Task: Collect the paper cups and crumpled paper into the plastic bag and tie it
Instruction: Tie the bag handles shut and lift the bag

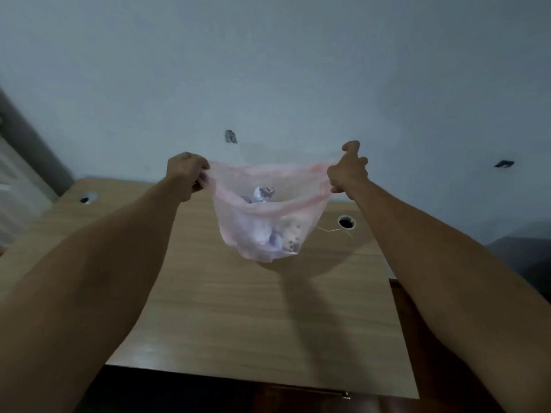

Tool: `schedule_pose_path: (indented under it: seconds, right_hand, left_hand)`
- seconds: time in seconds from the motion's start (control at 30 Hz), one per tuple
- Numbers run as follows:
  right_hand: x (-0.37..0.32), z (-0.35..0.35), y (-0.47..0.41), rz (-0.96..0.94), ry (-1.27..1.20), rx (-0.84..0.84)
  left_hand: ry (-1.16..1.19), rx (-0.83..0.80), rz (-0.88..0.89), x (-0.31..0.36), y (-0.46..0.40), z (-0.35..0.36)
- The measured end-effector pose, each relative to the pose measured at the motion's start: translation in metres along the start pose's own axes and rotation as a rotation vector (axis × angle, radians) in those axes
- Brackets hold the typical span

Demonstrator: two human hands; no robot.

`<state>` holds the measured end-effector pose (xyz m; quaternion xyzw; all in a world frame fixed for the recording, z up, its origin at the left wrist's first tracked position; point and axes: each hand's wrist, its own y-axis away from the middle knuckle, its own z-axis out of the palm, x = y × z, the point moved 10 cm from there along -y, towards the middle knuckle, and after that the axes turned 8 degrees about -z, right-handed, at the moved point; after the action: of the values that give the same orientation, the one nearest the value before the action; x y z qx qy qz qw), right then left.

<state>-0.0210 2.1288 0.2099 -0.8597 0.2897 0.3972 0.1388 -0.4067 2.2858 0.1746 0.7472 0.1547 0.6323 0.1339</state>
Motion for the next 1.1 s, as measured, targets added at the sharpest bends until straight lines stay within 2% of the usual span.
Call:
schedule_pose_path:
  seconds: [0.07,0.17,0.37,0.43,0.5,0.57,0.63,0.7,0.83,1.0,1.03,1.1]
  right_hand:
    - [0.014,-0.016,-0.003,0.098,0.014,-0.020]
    - [0.028,-0.043,-0.007,0.126,0.054,-0.012]
    - [0.030,-0.093,-0.003,0.021,0.552,0.050]
    - [0.035,-0.098,-0.002,0.036,0.579,0.045]
    - [0.051,-0.097,-0.004,0.138,0.386,0.024]
    - [0.070,-0.087,0.003,0.320,-0.001,-0.031]
    - [0.070,-0.076,0.002,0.344,-0.306,-0.085]
    - [0.070,-0.076,0.002,0.351,-0.447,-0.075]
    - [0.071,-0.073,0.001,0.352,-0.604,-0.089]
    - [0.066,-0.067,-0.005,0.226,-0.726,-0.118]
    - [0.063,-0.063,-0.005,0.185,-0.728,-0.144]
    - [0.058,-0.061,-0.005,0.058,-0.538,-0.184]
  left_hand:
    - [-0.044,0.015,0.044,0.016,0.005,-0.002]
    - [-0.137,0.036,0.091,0.036,0.011,-0.004]
    - [-0.354,0.102,0.125,0.058,0.017,0.002]
    - [-0.433,0.134,0.126,0.059,0.022,0.003]
    - [-0.455,0.161,0.105,0.055,0.026,0.001]
    - [-0.424,0.141,0.047,0.048,0.026,0.000]
    - [-0.335,0.071,-0.039,0.039,0.024,0.001]
    - [-0.231,0.000,-0.128,0.033,0.024,0.001]
    - [-0.116,-0.104,-0.209,0.029,0.023,0.000]
    - [0.038,-0.168,-0.167,0.034,0.020,0.002]
    - [0.017,-0.168,-0.126,0.035,0.019,0.001]
    - [-0.131,-0.162,-0.002,0.040,0.021,0.004]
